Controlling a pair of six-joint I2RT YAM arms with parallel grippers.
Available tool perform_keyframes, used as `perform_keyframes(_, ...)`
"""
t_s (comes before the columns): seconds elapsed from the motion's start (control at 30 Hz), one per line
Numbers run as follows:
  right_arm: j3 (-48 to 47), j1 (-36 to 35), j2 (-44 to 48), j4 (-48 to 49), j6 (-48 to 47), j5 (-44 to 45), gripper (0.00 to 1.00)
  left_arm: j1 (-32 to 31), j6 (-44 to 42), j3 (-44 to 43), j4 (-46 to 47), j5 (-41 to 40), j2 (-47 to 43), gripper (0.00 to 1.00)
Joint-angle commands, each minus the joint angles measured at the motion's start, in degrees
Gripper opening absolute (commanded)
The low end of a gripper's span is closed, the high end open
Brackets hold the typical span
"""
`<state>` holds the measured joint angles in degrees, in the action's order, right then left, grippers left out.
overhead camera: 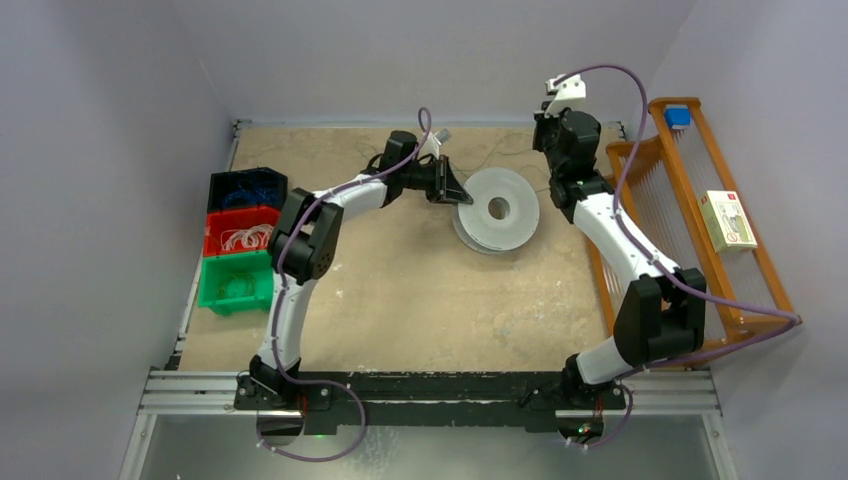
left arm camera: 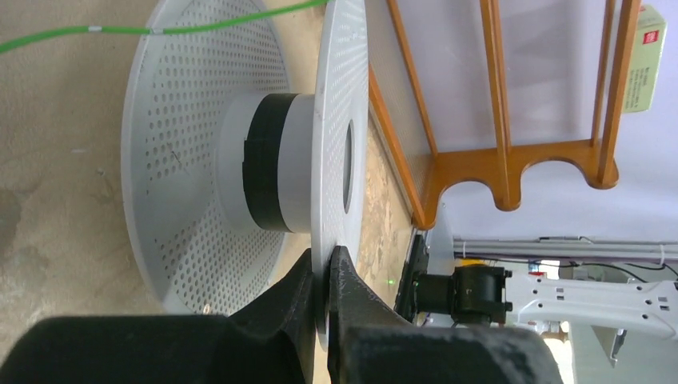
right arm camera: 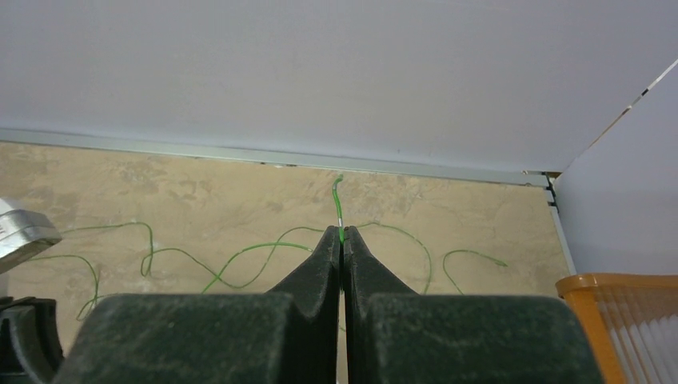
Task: Wrap the cables
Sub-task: Pick up the cable reel from the center of the board.
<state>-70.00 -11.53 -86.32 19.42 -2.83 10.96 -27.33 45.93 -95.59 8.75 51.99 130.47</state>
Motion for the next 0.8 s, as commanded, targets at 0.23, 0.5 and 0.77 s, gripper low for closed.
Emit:
perform_keyframes(0.23, -5.2, 0.8, 3.6, -4.3, -2.1, -5.6, 0.0, 0.1, -36.5, 1.9, -31.4, -4.8, -14.8, 0.0)
perform_keyframes(0.5, 2.7, 0.8, 10.6, -1.5, -16.9, -25.0, 0.0, -0.2, -56.0, 7.7, -44.9, -11.8, -26.8, 0.0)
perform_keyframes(0.77, 13.7, 0.7, 18.6, -1.0, -29.7, -42.9, 0.0, -0.9, -67.2, 10.2, -55.8, -11.4, -30.5, 0.01)
